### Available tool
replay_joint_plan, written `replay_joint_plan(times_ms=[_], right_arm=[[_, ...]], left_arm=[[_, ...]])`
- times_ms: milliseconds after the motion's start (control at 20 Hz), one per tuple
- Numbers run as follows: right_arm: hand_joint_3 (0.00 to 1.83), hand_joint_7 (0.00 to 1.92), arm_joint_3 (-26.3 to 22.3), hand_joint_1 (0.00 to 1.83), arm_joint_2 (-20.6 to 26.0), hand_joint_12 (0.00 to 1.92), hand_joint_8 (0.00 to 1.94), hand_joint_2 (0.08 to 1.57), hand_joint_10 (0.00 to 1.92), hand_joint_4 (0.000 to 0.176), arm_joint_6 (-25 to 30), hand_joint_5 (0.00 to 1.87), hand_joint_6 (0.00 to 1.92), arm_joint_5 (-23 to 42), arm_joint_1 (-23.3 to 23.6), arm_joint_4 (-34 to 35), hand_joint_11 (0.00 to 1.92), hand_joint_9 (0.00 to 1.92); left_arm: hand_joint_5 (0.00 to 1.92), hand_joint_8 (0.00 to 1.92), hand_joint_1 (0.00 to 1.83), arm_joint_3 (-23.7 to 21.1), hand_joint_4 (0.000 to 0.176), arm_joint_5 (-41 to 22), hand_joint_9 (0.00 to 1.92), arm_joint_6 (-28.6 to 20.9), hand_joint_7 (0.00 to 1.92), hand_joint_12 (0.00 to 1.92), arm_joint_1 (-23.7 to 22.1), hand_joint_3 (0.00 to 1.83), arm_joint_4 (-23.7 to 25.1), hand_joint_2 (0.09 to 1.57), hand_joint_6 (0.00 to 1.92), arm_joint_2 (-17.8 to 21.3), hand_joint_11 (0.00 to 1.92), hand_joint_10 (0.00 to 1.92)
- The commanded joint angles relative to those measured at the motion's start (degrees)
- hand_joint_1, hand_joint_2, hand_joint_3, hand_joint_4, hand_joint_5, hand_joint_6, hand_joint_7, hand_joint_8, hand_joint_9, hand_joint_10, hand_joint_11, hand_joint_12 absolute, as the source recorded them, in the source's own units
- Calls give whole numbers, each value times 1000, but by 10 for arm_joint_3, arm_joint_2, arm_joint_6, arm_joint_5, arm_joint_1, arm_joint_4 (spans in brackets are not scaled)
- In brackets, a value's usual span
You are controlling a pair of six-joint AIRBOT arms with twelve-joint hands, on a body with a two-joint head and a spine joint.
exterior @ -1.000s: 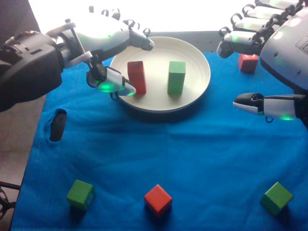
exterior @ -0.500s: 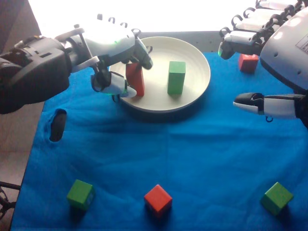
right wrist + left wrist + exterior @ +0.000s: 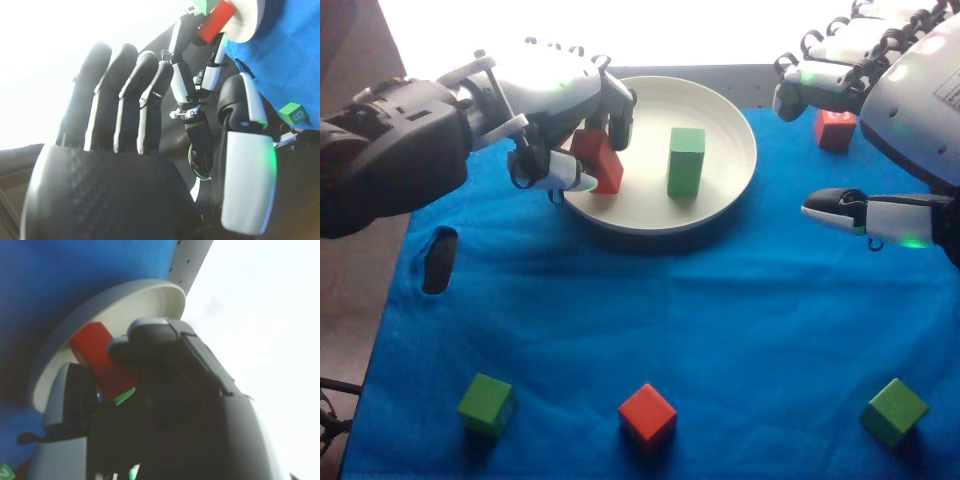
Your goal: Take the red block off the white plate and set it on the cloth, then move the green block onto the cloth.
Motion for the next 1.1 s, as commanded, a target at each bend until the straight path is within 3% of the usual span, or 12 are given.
replay_joint_plan(times_ms=[0,100,150,250,350,400,500,600,650,850,950,1050], right_arm=[[129,546,1,904,0,1721,1201,910,1361,0,-2,538,871,-69,8,-20,414,531],[135,549,1,917,0,1724,1231,890,1383,0,-2,541,878,-69,8,-20,438,544],[134,553,1,947,0,1728,1238,877,1388,0,-2,548,880,-69,8,-20,446,550],[144,573,1,1001,0,1698,1168,852,1337,0,-2,600,784,-69,8,-20,412,538],[137,615,1,1038,0,1658,1105,828,1274,0,-2,643,732,-69,7,-20,434,576],[128,616,1,1039,0,1650,1067,830,1244,0,-2,648,707,-69,7,-20,423,572],[114,614,1,1039,0,1636,1009,830,1215,0,-2,628,695,-69,7,-20,425,573],[97,615,1,1062,0,1678,1017,825,1242,0,-2,638,694,-69,7,-19,415,567],[92,600,0,1058,1,1679,1089,830,1281,0,-2,639,691,-69,7,-18,423,561],[64,617,0,1030,2,1629,1018,831,1217,0,-2,656,659,-69,4,-15,412,565],[63,638,0,1016,2,1652,990,827,1208,0,-2,671,680,-69,4,-14,422,580],[62,629,-1,1030,2,1621,942,826,1169,0,-2,649,665,-69,4,-13,415,575]], left_arm=[[760,1374,1341,-2,0,-86,808,1,719,1822,-4,0,4,1214,1163,7,686,1547],[695,1441,1326,-28,0,-117,756,1,705,1871,-4,2,4,1241,1224,28,621,1617],[678,1468,1339,-45,0,-135,792,1,718,1837,-4,0,8,1239,1163,42,736,1625],[643,1575,1198,-96,0,-189,807,-9,786,1913,2,4,34,1267,1256,88,695,1613],[698,1350,1337,-119,0,-229,765,-84,818,1791,15,0,76,1221,1193,120,624,1558],[711,1303,1339,-125,0,-260,767,-158,837,1736,31,0,105,1210,1213,138,619,1512],[720,1349,1186,-133,0,-318,675,-250,801,1746,63,1,124,1231,1309,161,528,1352],[728,1297,1192,-162,0,-359,752,-258,886,1712,89,0,125,1209,1245,187,584,1251],[758,1145,1326,-173,0,-372,824,-258,925,1591,97,0,128,1172,1184,197,613,1319],[801,1153,1368,-201,0,-394,929,-258,922,1382,118,0,137,1147,1012,218,808,1295],[845,1174,1243,-219,0,-405,982,-258,985,1343,131,1,147,1149,1011,229,897,975],[775,1287,1208,-240,0,-410,880,-258,870,1297,147,12,157,1191,1151,239,801,1088]])
